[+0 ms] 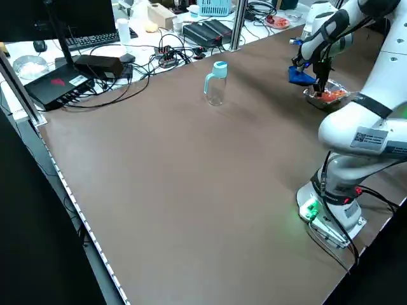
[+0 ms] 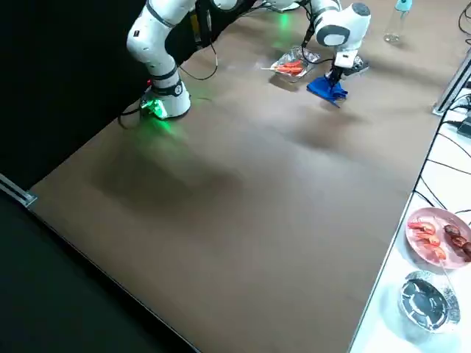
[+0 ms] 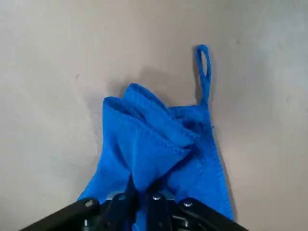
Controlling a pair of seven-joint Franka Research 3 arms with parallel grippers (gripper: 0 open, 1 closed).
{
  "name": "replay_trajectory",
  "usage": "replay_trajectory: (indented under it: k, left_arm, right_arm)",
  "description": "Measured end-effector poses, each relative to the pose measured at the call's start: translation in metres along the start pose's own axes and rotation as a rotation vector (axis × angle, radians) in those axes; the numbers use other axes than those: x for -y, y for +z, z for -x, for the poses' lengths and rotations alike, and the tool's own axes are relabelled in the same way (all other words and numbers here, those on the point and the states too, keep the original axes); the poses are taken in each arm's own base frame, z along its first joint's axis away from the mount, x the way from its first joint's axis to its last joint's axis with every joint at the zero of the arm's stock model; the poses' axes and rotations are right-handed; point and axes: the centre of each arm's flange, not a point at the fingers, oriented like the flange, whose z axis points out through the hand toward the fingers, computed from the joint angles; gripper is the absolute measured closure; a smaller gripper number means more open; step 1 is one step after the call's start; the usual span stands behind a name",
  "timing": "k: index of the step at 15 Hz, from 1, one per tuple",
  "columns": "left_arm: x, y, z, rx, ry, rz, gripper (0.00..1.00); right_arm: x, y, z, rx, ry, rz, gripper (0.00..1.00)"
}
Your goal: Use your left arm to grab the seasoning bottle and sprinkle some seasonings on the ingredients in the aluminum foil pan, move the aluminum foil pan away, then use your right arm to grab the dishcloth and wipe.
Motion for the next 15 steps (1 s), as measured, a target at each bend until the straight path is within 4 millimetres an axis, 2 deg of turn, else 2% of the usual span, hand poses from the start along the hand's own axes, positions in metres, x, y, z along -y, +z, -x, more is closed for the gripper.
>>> replay_trajectory:
  k: [2, 4, 7, 9, 10, 13, 15]
  left_arm:
    - [-0.004, -0.007, -0.004, -0.01, 0.002, 0.014, 0.44]
    - [-0.008, -0.023, -0.017, -0.045, 0.022, 0.029, 0.26]
    - [-0.006, -0.074, -0.063, -0.16, 0.062, 0.048, 0.02]
    - [0.003, -0.112, -0.097, -0.243, 0.093, 0.039, 0.01]
    - [0.016, -0.14, -0.122, -0.301, 0.139, -0.01, 0.01]
    - [0.038, -0.178, -0.153, -0.323, 0.194, -0.068, 0.01]
    - [0.054, -0.206, -0.169, -0.305, 0.224, -0.087, 0.01]
  right_arm:
    - [0.004, -0.003, 0.0, -0.014, 0.135, -0.029, 0.9]
    - [0.008, -0.006, 0.0, -0.026, 0.238, -0.061, 0.9]
    - [0.025, -0.011, 0.012, -0.058, 0.266, -0.149, 0.9]
    - [0.04, -0.013, 0.022, -0.095, 0.26, -0.259, 0.9]
    - [0.045, -0.004, 0.028, -0.106, 0.251, -0.287, 0.9]
    - [0.042, 0.002, 0.023, -0.13, 0.228, -0.279, 0.9]
    - [0.033, 0.004, 0.009, -0.144, 0.201, -0.247, 0.9]
